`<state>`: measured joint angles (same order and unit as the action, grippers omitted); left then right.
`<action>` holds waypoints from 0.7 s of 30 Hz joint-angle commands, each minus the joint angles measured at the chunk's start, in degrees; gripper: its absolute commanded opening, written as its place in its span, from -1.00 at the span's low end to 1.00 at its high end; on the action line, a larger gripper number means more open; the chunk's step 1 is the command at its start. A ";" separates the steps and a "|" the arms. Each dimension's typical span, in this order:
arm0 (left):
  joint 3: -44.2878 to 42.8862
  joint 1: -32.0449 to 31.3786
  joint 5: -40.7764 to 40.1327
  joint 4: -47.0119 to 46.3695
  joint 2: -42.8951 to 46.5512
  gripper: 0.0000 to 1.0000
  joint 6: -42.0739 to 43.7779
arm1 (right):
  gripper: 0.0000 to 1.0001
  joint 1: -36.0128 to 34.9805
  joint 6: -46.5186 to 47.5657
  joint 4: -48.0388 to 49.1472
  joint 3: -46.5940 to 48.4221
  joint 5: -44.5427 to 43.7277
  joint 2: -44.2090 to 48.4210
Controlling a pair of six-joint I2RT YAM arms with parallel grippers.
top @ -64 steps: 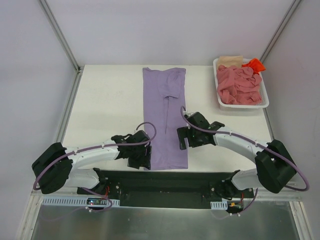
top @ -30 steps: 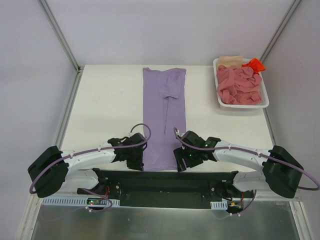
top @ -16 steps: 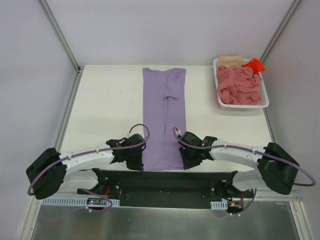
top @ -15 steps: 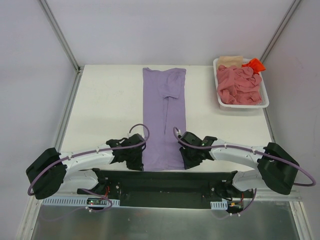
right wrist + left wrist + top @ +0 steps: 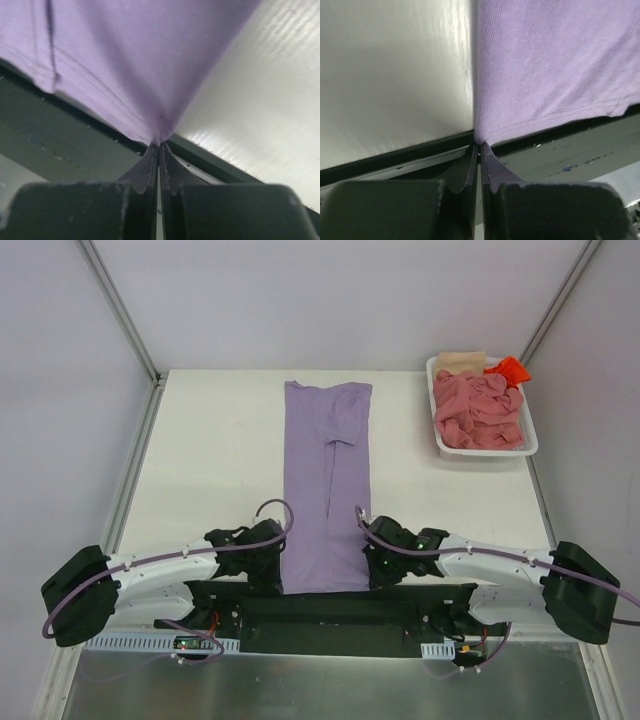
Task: Fold and stack the t-shirts
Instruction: Grab the bottom of the folded rectangular tshirt with both arms
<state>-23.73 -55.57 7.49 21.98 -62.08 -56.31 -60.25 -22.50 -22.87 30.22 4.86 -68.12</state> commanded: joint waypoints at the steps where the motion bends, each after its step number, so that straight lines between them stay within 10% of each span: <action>1: 1.84 -1.90 3.15 3.16 6.43 -1.00 0.59 | -1.00 -2.50 -1.05 0.29 0.19 2.17 5.00; 10: -1.31 -2.44 -0.96 0.62 18.49 -1.00 4.28 | -1.00 -4.70 3.33 -1.38 5.72 -4.50 8.00; 16: -9.66 -0.34 -20.48 -2.98 12.53 -1.00 10.51 | -1.00 0.29 10.09 0.01 13.36 -16.10 3.97; 21: -15.81 10.28 -16.73 -9.75 3.22 -1.00 16.93 | -0.99 6.88 16.42 7.65 19.61 -19.28 -1.83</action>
<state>-34.39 -52.34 -6.57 18.61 -53.19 -46.50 -57.80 -12.95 -22.20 44.53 -8.82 -66.46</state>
